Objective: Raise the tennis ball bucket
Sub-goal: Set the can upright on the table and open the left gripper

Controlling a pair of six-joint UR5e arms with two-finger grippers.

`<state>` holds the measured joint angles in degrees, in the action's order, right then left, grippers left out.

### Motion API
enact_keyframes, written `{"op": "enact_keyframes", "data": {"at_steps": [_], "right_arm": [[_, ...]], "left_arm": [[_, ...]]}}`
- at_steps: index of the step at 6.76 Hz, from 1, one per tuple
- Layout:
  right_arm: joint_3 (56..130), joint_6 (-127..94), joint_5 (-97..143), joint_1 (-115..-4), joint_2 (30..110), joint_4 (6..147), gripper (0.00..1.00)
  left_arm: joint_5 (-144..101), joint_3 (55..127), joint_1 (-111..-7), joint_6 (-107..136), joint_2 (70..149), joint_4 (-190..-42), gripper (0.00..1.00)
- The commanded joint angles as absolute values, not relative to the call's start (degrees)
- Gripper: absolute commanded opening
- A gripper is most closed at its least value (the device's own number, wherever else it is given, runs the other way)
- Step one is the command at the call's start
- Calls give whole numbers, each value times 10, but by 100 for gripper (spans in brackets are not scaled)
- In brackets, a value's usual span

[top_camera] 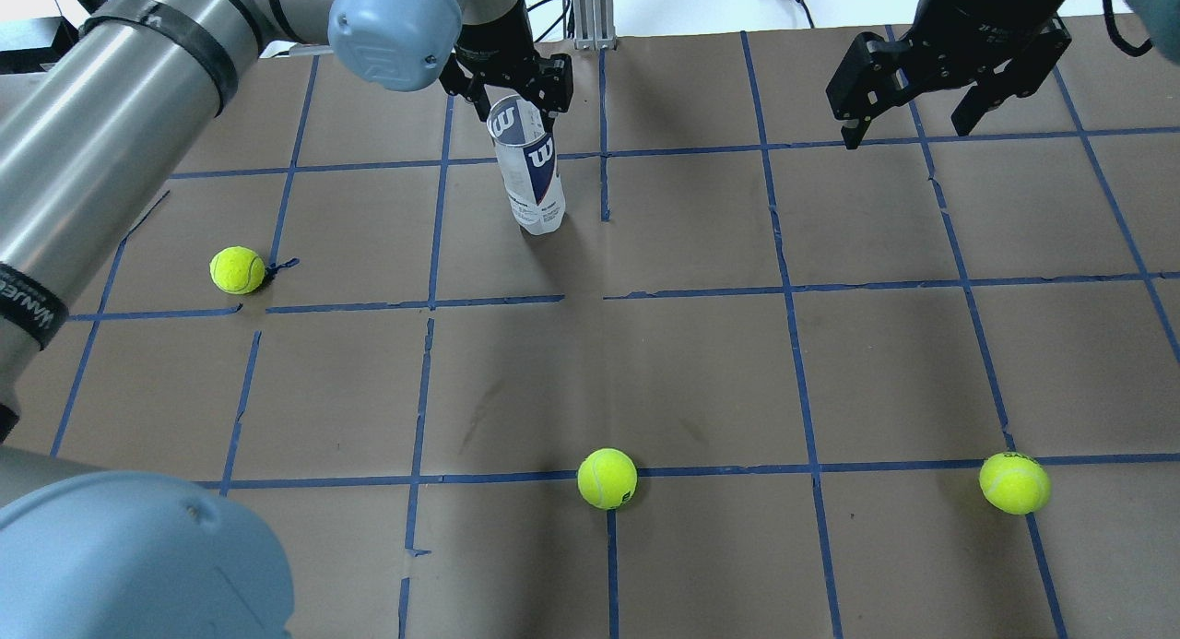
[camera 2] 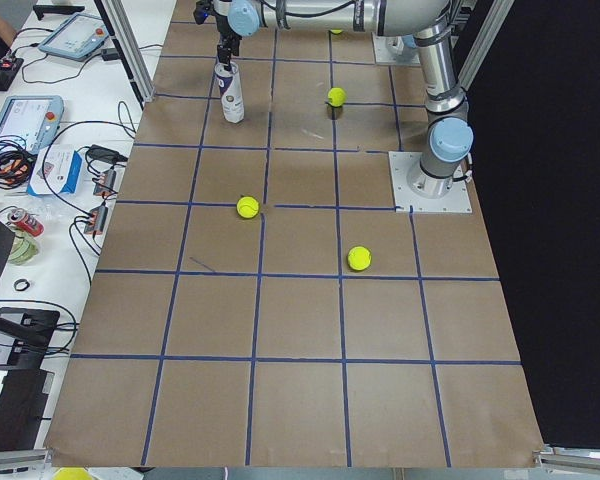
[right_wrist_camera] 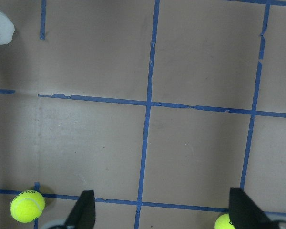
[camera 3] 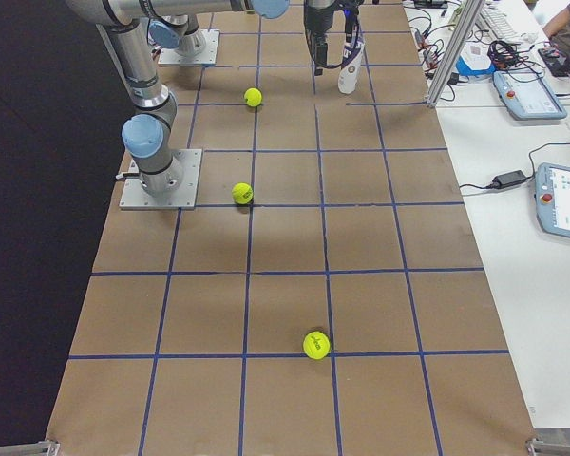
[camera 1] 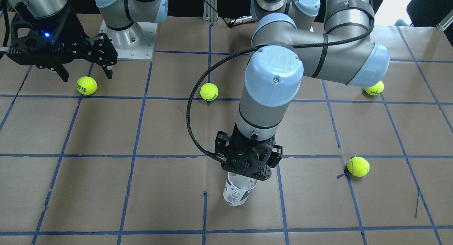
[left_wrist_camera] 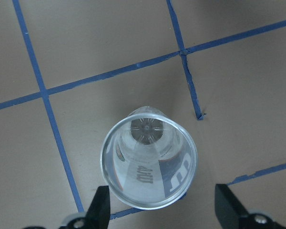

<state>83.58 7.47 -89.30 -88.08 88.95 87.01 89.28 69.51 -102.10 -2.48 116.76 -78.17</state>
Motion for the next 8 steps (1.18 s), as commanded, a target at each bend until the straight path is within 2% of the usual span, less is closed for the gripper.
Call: {"op": "enact_keyframes", "data": {"at_steps": [1,2,4,7,8], "right_arm": [[836,75,-893,-881,889,870,100],[836,75,-893,-882,889,870,100],[836,70,-891,-880,889,869,100],[836,15,-886,-875,889,868,100],[836,14,-886,-875,889,868,100]], "left_arm": [[895,701,-987,-21,1111,-855,91],[895,702,-957,-21,1075,-920,100],[896,735,-925,-14,1011,-1001,100],[897,884,-854,-11,894,-957,100],[899,911,-854,-14,890,-895,100]]}}
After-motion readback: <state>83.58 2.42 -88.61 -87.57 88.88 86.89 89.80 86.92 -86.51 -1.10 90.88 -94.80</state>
